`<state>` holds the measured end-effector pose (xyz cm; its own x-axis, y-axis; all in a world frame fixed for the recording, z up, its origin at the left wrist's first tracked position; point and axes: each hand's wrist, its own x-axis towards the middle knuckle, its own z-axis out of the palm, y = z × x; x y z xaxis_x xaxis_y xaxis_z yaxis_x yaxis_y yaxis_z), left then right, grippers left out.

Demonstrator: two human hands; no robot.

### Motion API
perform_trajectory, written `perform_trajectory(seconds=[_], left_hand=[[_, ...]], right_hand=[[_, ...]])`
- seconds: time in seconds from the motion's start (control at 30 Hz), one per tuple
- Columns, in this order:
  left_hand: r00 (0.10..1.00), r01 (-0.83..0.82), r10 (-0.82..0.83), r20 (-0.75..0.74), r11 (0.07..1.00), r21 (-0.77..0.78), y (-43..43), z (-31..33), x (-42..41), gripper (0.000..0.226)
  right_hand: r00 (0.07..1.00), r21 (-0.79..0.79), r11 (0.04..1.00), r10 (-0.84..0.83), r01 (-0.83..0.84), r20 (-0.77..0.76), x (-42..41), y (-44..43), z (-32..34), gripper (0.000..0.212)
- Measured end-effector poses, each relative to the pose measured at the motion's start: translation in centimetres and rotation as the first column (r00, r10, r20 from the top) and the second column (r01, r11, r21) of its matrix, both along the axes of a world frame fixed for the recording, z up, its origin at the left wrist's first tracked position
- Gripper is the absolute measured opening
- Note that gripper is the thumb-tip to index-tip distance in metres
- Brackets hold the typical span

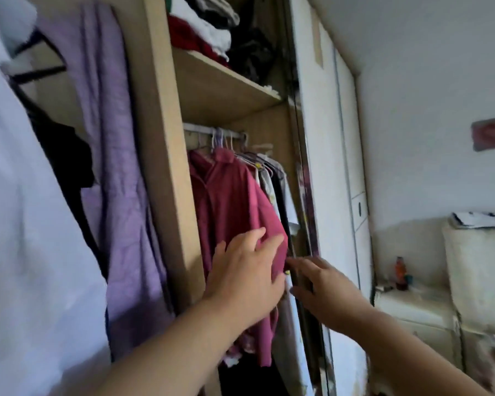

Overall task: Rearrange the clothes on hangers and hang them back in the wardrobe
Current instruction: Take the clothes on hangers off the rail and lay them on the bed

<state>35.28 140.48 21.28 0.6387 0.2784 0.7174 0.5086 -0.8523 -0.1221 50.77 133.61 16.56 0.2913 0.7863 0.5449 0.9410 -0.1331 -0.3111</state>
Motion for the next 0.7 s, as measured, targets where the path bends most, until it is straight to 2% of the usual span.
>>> perform_trajectory(seconds=[0.17, 0.37, 0.57, 0.7], left_hand=[[0.968, -0.222, 0.189, 0.166, 0.952, 0.212, 2.5, 6.3, -3.3, 0.059], [0.883, -0.435, 0.337, 0.326, 0.849, 0.3, 5.7, 11.0, -4.1, 0.064], [0.739, -0.611, 0.426, 0.522, 0.75, 0.253, 7.2, 14.6, -1.7, 0.082], [0.633, -0.745, 0.493, 0.597, 0.598, 0.296, 7.7, 15.7, -0.9, 0.08]], right_hand=[[0.989, 0.142, 0.979, 0.148, -0.149, 0.021, -0.3, 6.0, 5.7, 0.06], [0.958, 0.199, 0.937, 0.278, -0.287, 0.072, 2.3, 12.5, 11.7, 0.056], [0.927, 0.212, 0.903, 0.355, -0.374, 0.124, 7.0, 20.1, 17.7, 0.06], [0.908, 0.235, 0.878, 0.386, -0.416, 0.166, 10.0, 25.1, 20.6, 0.052]])
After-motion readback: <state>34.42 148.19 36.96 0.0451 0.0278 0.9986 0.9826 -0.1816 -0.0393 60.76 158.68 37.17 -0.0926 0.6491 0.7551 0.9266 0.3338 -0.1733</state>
